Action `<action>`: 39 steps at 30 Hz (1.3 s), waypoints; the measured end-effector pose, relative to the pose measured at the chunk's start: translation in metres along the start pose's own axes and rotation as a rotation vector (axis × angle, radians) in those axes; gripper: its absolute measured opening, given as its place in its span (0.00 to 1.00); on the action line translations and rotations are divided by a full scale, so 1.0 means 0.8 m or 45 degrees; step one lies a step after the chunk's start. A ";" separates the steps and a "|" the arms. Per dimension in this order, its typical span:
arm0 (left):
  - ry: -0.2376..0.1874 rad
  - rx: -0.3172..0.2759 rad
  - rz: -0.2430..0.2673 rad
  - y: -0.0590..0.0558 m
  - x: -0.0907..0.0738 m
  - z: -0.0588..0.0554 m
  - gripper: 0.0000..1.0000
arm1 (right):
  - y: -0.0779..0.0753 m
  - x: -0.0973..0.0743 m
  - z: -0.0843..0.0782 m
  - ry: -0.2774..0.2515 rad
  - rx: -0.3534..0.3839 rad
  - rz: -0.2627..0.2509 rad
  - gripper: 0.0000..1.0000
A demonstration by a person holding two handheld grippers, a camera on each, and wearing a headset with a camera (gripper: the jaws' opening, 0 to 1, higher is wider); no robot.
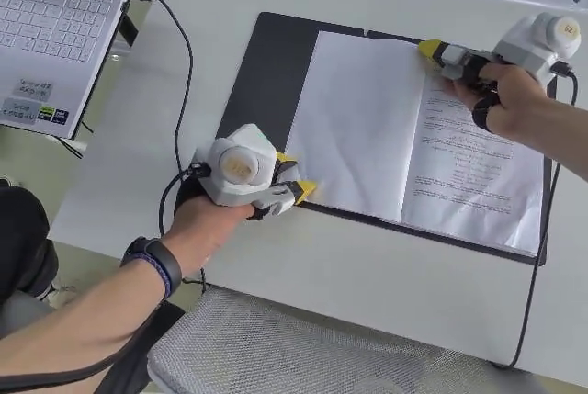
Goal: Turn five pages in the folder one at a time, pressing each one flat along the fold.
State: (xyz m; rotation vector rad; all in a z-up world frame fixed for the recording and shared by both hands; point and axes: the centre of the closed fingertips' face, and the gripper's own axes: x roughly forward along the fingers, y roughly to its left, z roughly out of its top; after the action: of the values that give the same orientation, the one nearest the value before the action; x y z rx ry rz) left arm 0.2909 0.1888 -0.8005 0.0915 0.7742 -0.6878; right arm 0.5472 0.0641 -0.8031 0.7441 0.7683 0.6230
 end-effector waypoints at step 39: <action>-0.024 -0.010 0.005 0.001 -0.003 0.001 0.23 | 0.020 -0.044 -0.064 0.115 -0.048 0.083 0.00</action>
State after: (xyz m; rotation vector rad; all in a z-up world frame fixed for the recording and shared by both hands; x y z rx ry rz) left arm 0.2904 0.1904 -0.7983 0.0790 0.7584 -0.6809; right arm 0.4826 0.0663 -0.8024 0.7122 0.8154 0.7319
